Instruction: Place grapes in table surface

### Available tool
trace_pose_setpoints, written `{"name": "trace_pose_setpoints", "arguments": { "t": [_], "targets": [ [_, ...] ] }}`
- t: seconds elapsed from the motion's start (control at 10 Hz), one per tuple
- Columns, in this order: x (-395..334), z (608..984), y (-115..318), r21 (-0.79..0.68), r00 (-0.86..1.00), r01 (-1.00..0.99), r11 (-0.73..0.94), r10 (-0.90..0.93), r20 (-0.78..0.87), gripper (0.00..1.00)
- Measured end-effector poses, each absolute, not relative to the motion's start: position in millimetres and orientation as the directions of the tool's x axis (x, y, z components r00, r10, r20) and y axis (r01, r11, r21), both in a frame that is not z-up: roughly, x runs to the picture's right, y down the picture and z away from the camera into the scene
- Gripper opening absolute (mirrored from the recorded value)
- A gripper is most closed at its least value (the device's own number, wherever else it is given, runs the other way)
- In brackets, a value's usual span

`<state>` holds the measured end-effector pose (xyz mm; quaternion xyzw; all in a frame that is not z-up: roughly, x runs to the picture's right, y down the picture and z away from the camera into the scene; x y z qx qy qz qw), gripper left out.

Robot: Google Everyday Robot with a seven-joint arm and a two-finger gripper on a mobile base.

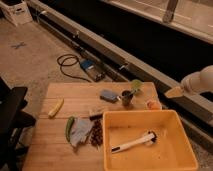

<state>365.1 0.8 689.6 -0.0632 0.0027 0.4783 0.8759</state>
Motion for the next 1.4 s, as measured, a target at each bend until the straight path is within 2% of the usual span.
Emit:
{"name": "trace_pose_setpoints", "arguments": {
  "t": [1.4],
  "targets": [
    [365.6, 689.8, 0.5, -0.109, 0.558, -0.828, 0.55, 0.828, -0.064, 0.75]
  ]
}}
